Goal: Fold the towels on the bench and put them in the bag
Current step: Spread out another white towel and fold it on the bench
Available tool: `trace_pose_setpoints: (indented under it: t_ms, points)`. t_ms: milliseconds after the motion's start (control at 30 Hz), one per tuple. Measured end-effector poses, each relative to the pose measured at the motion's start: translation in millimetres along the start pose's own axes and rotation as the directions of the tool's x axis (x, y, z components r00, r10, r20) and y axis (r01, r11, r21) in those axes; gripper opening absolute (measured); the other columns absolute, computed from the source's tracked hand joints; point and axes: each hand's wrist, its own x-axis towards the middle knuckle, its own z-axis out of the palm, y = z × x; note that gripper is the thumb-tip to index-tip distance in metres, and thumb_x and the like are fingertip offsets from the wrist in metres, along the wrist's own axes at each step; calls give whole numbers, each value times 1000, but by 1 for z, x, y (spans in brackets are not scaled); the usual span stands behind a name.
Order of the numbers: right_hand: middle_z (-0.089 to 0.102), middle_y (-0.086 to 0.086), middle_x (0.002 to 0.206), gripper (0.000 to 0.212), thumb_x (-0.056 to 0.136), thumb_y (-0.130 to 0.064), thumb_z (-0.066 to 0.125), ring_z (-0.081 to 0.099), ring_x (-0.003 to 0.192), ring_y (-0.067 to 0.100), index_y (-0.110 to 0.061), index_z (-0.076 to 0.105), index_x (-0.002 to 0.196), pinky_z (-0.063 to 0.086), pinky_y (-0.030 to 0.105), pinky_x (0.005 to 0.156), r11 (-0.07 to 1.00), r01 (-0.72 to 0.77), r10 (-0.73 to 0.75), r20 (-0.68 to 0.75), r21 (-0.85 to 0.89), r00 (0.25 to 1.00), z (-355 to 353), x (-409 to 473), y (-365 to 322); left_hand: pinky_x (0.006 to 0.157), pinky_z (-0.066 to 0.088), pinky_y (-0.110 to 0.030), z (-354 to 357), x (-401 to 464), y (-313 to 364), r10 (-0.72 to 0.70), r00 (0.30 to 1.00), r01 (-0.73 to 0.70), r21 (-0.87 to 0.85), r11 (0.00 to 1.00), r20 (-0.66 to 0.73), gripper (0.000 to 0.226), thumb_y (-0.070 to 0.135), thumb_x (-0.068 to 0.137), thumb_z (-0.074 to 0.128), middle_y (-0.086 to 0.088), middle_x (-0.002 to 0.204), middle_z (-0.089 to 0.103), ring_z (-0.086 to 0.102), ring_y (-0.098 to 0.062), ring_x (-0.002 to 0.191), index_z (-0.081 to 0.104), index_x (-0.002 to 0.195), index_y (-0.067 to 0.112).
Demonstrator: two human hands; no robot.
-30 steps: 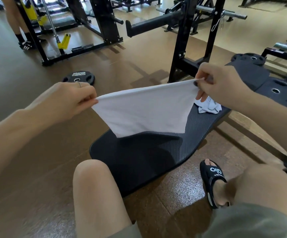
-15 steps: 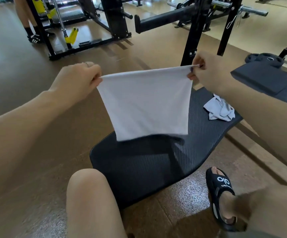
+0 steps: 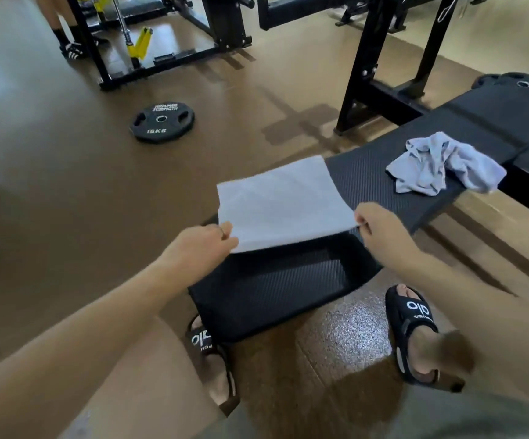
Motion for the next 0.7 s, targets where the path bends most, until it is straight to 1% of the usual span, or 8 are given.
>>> trace_pose_setpoints:
  t_ms: [67,100,133,167,267,333,500,700]
  points:
    - [49,7,95,18,89,9,49,55,81,35,-10,47,89,51,47,74,997,45,-39,88,-67,995,28,-34,7,47,50,-40,33,-16,19,36,989,-37,3,999,145,18,9,81,73,-6,89,53,59,-30,61,56,86,16]
    - [52,8,102,19,89,10,50,57,87,34,-8,52,96,51,46,71,993,68,-56,117,-100,992,35,-47,8,47,49,-39,43,-24,27,42,986,-40,-16,999,164,18,8,81,71,-5,89,54,60,-30,61,56,86,16]
    - [56,9,110,22,88,11,54,59,93,34,-5,57,103,51,34,76,985,93,-75,128,-143,989,38,-57,9,45,45,-36,50,-30,32,23,982,-16,-44,999,185,19,7,80,71,-5,88,53,60,-29,59,56,85,16]
    - [61,11,117,26,85,12,59,62,99,34,-2,60,107,48,33,72,972,136,-115,120,-193,986,39,-64,10,43,42,-34,54,-37,34,5,980,8,-67,998,198,19,7,80,72,-3,86,53,59,-27,56,56,85,16]
    - [68,16,118,34,73,14,74,68,104,35,1,66,104,59,37,75,928,239,-220,95,-286,971,34,-78,8,52,43,-36,52,-49,35,15,987,9,-150,989,161,11,16,94,63,0,91,50,59,-24,65,53,90,18]
    - [69,17,116,38,69,15,78,69,104,35,1,68,102,60,37,78,907,284,-263,108,-309,959,33,-83,10,61,46,-35,46,-55,39,58,976,-6,-238,971,211,12,24,102,51,5,96,45,56,-21,72,45,92,22]
    - [69,18,119,40,68,12,80,69,107,35,-1,69,104,60,38,79,888,302,-264,154,-346,952,28,-93,11,65,46,-31,48,-62,45,91,966,-2,-346,938,242,15,29,102,53,9,95,45,54,-15,73,44,90,26]
    - [66,20,127,43,70,9,81,67,113,37,-1,68,109,59,40,84,888,281,-206,231,-363,951,29,-99,14,65,49,-33,51,-69,48,94,967,-9,-338,941,236,13,30,101,55,11,94,46,55,-14,74,46,91,27]
